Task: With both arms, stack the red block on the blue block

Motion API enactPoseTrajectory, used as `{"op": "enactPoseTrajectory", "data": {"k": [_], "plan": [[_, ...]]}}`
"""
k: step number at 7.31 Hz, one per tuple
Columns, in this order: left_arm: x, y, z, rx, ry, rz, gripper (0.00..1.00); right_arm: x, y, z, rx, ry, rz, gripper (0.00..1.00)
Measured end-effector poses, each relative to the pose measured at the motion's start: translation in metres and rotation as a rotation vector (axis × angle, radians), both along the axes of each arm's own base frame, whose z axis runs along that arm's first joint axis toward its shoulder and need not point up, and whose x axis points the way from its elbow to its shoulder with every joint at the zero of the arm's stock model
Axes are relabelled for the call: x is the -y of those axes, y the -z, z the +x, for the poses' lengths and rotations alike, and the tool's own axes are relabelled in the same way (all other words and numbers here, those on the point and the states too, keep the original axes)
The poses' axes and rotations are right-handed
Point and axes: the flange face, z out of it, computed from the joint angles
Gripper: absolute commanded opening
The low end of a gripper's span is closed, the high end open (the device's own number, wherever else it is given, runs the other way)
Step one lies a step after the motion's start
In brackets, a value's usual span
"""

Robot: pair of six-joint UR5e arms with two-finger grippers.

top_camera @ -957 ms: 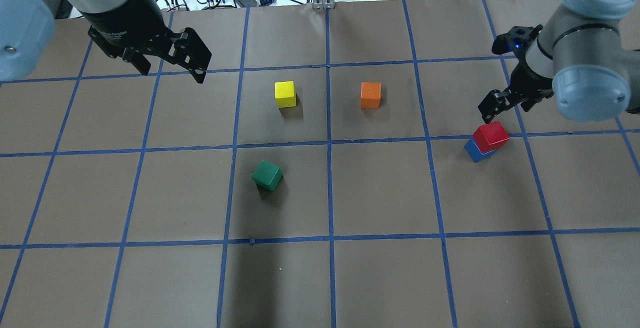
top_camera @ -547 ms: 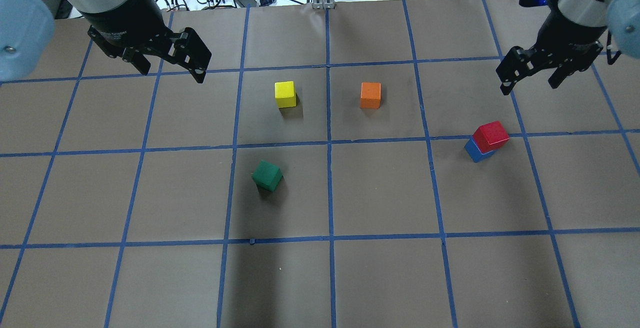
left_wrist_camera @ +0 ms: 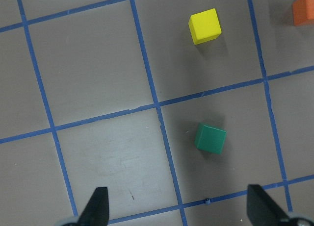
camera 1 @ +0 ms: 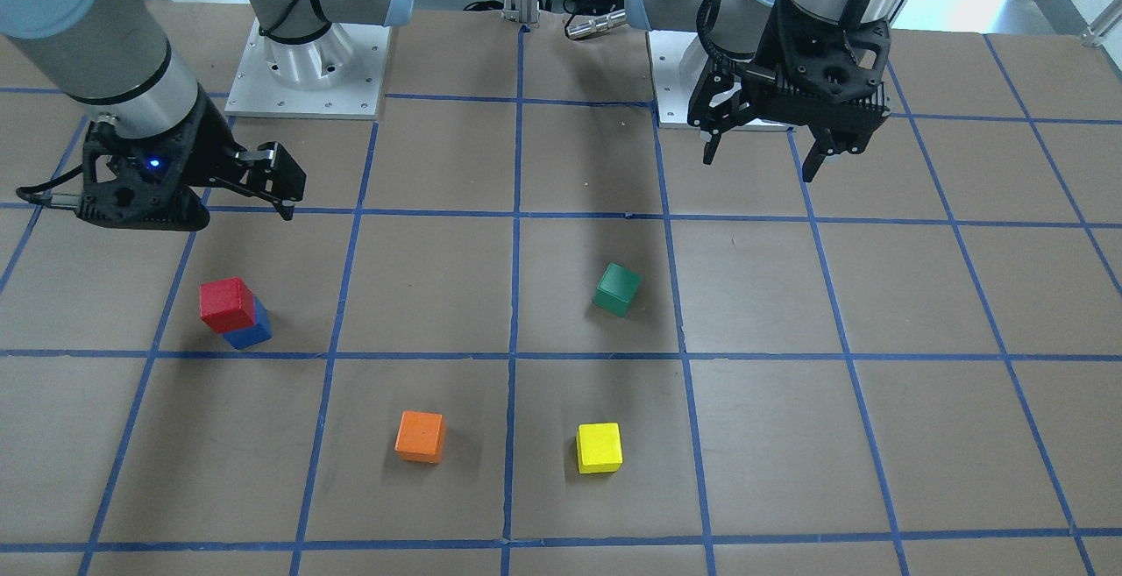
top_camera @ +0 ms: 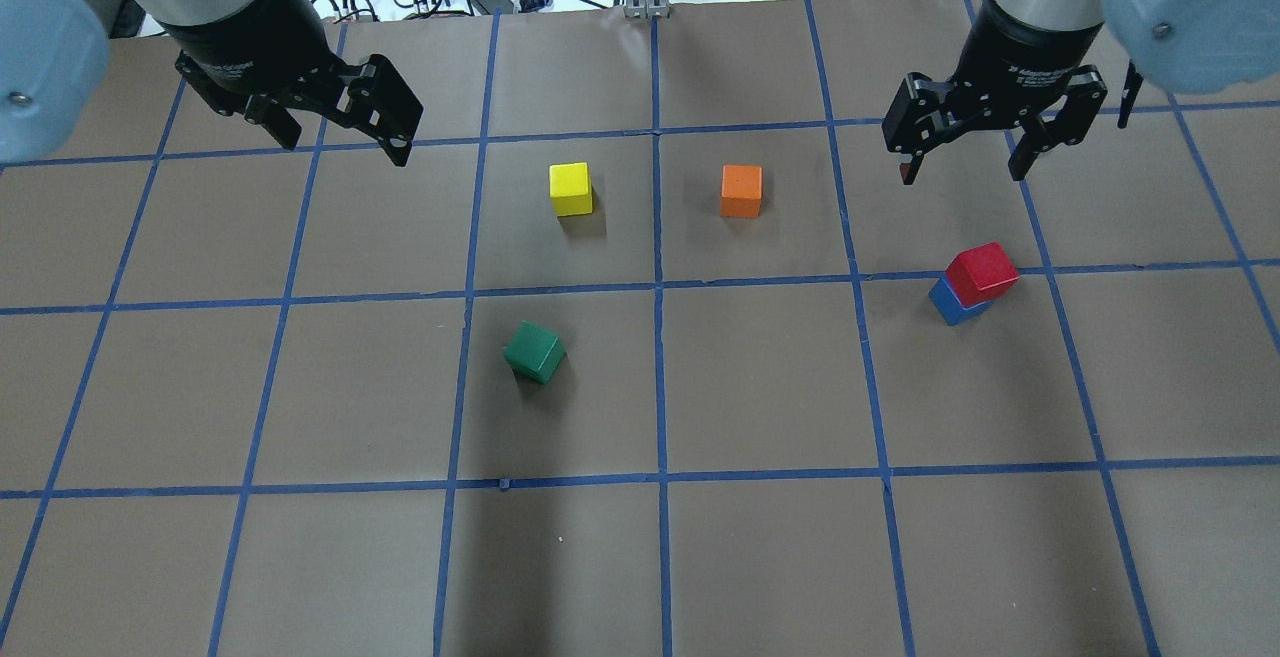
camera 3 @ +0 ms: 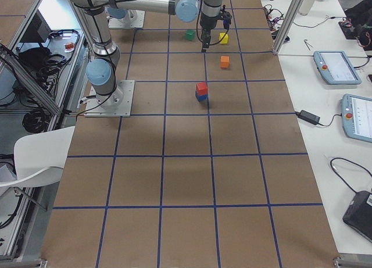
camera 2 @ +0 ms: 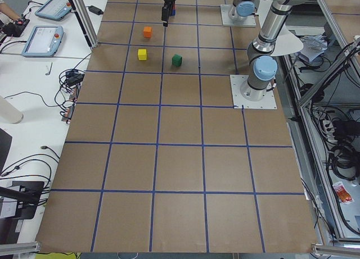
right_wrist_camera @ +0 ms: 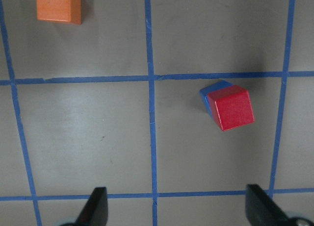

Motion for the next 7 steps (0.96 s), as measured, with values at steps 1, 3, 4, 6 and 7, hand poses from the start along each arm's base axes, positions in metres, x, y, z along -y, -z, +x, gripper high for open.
{"op": "enactPoseTrajectory", "data": {"k": [1,3,4,6,7], "plan": [[0.000,0.000,0.000,0.000,0.000,0.000,1.00,-0.003,0.002,0.008,0.000,0.004,0.001,1.00],[0.002,0.000,0.001,0.000,-0.001,-0.007,1.00,-0.008,-0.003,0.012,-0.005,0.058,-0.009,1.00],[0.010,0.002,0.005,0.001,-0.006,-0.024,1.00,-0.010,-0.005,0.012,-0.006,0.081,-0.014,1.00],[0.021,0.006,0.008,0.003,-0.018,-0.043,1.00,-0.011,-0.008,0.012,-0.008,0.095,-0.018,1.00],[0.023,0.008,0.008,0.000,-0.018,-0.043,1.00,-0.012,-0.008,0.012,-0.010,0.095,-0.019,1.00]]}}
